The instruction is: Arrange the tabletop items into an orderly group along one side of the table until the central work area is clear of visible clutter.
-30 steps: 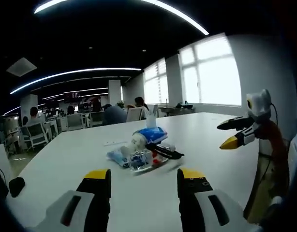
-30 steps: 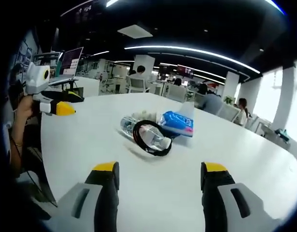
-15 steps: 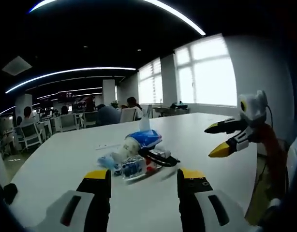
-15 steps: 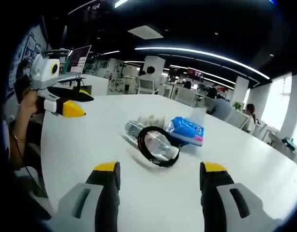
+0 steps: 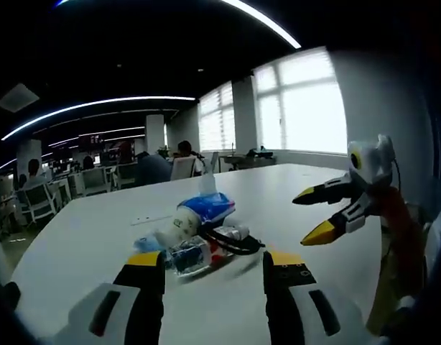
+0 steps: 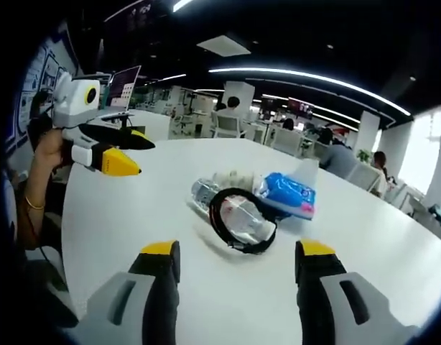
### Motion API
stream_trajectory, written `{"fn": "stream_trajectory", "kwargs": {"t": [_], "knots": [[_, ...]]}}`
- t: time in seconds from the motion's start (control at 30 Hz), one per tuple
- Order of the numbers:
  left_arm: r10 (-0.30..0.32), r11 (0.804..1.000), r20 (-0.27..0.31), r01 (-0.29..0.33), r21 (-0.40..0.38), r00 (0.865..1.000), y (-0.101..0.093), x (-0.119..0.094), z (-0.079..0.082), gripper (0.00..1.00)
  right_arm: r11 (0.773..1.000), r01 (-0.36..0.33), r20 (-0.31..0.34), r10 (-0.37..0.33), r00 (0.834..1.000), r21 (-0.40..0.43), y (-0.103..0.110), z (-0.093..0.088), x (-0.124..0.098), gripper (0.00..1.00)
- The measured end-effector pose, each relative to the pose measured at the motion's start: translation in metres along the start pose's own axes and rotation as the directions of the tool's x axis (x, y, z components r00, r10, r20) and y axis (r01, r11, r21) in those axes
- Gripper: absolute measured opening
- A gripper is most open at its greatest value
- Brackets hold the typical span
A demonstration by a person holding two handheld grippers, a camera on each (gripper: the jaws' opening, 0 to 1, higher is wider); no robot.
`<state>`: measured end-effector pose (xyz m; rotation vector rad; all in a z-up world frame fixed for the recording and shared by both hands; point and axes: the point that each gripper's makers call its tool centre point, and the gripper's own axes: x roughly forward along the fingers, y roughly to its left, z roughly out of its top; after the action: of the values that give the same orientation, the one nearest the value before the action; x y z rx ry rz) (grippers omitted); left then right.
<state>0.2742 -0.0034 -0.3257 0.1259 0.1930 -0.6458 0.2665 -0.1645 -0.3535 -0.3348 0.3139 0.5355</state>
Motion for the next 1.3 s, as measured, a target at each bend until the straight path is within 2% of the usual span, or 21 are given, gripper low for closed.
{"fn": "stream_trajectory", "kwargs": {"t": [0.2,0.33,0.53,0.57,0.77,0.87,1.0,1.07,1.23,1.3], "knots": [[-0.053,0.998,0.001,0.053,-0.046,0.999,-0.010,0.008,0.005,0.54,0.998,-0.059,0.029,0.059,0.998,-0.001,0.008,0.007,0.009,0.58],[-0.096,0.992,0.019,0.097,-0.075,0.995,-0.019,0.014,0.009,0.54,0.997,-0.072,0.032,0.072,0.997,-0.026,0.012,0.009,0.016,0.57],[-0.102,0.991,0.005,0.102,-0.086,0.995,-0.022,0.018,0.006,0.50,0.996,-0.083,0.043,0.084,0.996,-0.035,0.014,0.011,0.019,0.52],[-0.135,0.974,-0.034,0.127,-0.186,0.990,-0.029,0.029,-0.005,0.49,0.994,-0.099,0.046,0.101,0.994,-0.052,0.015,0.012,0.030,0.52],[-0.158,0.964,-0.026,0.148,-0.222,0.987,-0.033,0.031,-0.005,0.46,0.993,-0.103,0.048,0.106,0.993,-0.056,0.015,0.011,0.032,0.54],[-0.209,0.926,-0.005,0.196,-0.321,0.978,-0.041,0.042,-0.007,0.45,0.989,-0.128,0.070,0.134,0.989,-0.079,0.021,0.013,0.041,0.53],[-0.195,0.923,-0.043,0.169,-0.345,0.980,-0.039,0.050,-0.016,0.43,0.987,-0.117,0.074,0.126,0.989,-0.108,0.021,0.014,0.049,0.52],[-0.176,0.894,-0.068,0.131,-0.428,0.982,-0.033,0.056,-0.024,0.41,0.986,-0.113,0.070,0.122,0.990,-0.125,0.020,0.013,0.054,0.50],[-0.146,0.873,-0.081,0.090,-0.479,0.986,-0.023,0.070,-0.029,0.37,0.983,-0.139,0.072,0.149,0.986,-0.124,0.024,0.012,0.062,0.50],[-0.149,0.855,-0.061,0.097,-0.509,0.987,-0.024,0.076,-0.028,0.36,0.980,-0.162,0.067,0.171,0.983,-0.116,0.027,0.011,0.066,0.49]]}}
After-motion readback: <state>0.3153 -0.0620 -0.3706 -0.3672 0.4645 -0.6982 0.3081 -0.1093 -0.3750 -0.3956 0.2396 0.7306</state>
